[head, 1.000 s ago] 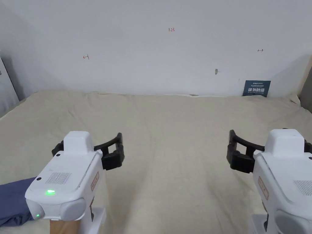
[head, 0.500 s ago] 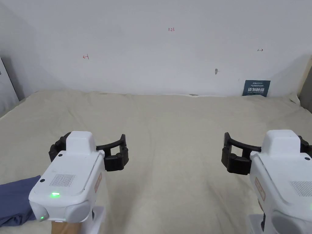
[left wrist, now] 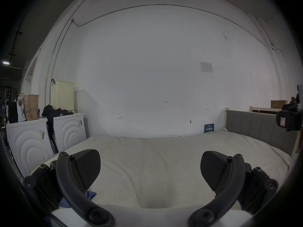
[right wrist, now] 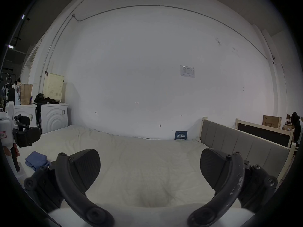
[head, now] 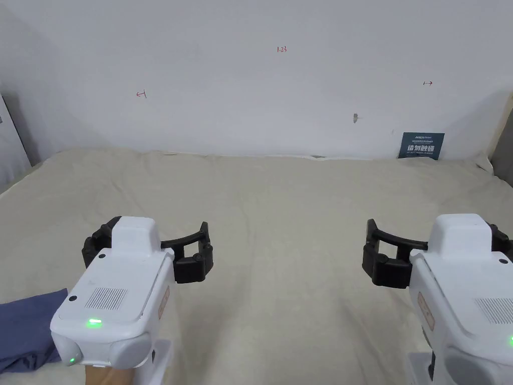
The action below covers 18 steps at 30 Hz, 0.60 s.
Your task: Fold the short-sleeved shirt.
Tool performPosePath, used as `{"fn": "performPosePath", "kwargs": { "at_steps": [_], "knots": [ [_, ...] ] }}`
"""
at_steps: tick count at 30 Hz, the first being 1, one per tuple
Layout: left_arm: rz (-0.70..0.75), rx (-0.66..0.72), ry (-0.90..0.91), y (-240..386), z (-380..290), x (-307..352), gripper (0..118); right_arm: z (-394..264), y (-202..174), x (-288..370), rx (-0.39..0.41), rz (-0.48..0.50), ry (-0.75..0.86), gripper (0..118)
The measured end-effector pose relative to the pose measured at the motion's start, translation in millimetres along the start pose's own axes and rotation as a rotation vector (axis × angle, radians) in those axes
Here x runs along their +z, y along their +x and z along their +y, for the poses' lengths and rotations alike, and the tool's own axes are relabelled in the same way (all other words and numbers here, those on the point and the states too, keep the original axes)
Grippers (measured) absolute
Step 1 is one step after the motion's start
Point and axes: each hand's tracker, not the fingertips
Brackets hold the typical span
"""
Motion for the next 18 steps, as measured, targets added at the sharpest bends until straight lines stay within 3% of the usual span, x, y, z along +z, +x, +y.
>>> {"fn": "performPosePath", "kwargs": {
  "at_steps": [18],
  "knots": [
    [0.002,0.005,0.004,0.0,1.5,1.3,118,0.8,-1.6,-0.3,-0.004,0.003,0.007,118]
  ]
}}
